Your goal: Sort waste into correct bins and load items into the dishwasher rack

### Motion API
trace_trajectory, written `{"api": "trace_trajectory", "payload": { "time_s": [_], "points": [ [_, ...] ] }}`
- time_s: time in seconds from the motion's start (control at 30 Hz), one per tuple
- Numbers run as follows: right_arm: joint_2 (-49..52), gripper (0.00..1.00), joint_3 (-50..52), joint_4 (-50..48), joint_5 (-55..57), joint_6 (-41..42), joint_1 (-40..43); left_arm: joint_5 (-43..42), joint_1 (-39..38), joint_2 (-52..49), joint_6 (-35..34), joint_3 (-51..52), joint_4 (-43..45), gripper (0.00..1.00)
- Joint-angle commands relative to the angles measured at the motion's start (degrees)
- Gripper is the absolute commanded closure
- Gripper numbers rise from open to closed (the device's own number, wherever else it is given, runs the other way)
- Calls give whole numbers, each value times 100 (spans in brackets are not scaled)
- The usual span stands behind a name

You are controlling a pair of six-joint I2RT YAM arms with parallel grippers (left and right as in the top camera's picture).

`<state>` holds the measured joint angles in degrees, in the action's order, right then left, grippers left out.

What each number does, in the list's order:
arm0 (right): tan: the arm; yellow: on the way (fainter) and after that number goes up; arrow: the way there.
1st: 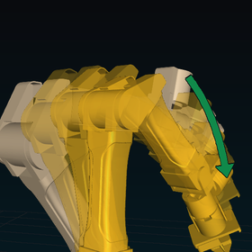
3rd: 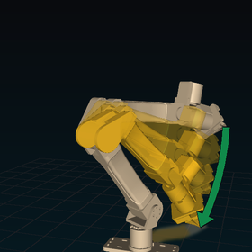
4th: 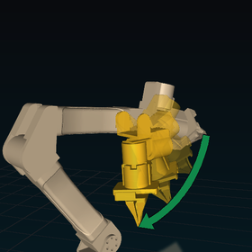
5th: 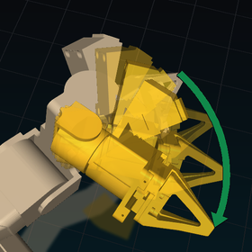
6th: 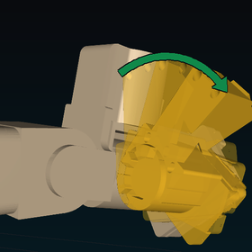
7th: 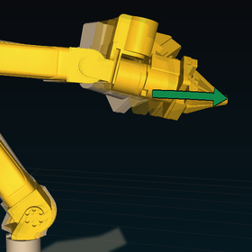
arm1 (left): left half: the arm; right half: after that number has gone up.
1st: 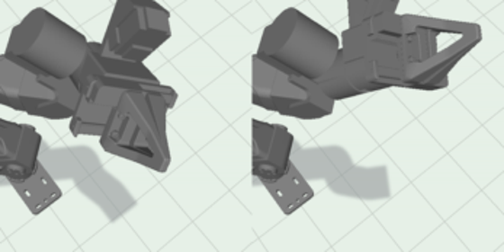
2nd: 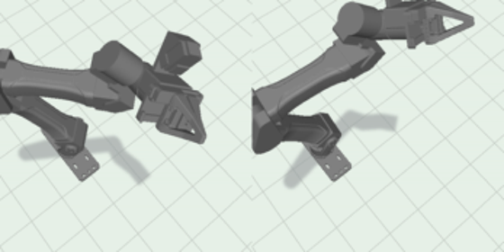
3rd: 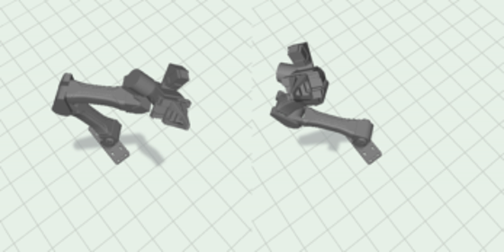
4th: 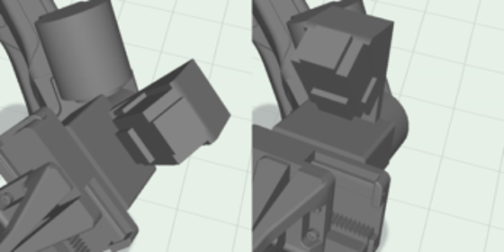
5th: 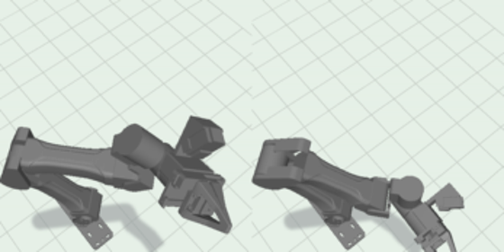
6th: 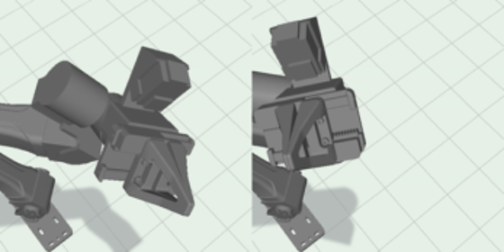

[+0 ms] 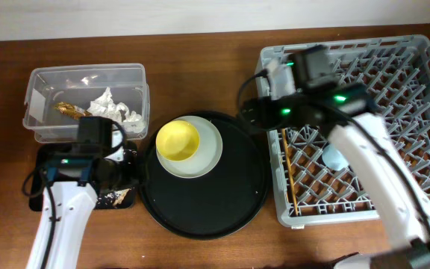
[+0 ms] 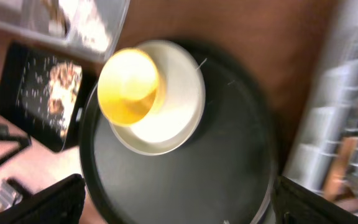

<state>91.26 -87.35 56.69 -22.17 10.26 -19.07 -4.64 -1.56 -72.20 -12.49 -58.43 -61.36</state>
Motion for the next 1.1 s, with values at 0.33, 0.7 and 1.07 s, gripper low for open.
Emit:
{"api": "trace_trajectory", "payload": {
  "time_s": [0.33,0.7,1.07],
  "points": [
    [2911,75,-7,-1967,1434,2179,-1919,103,999,61,-120,-11,-136,13],
    [315,96,-11,-490,2903,1110,-579,105,999,61,-118,-11,-131,13],
    [-273,91,-9,-459,3893,494,409,105,999,61,-120,-11,-103,13]
  ]
}}
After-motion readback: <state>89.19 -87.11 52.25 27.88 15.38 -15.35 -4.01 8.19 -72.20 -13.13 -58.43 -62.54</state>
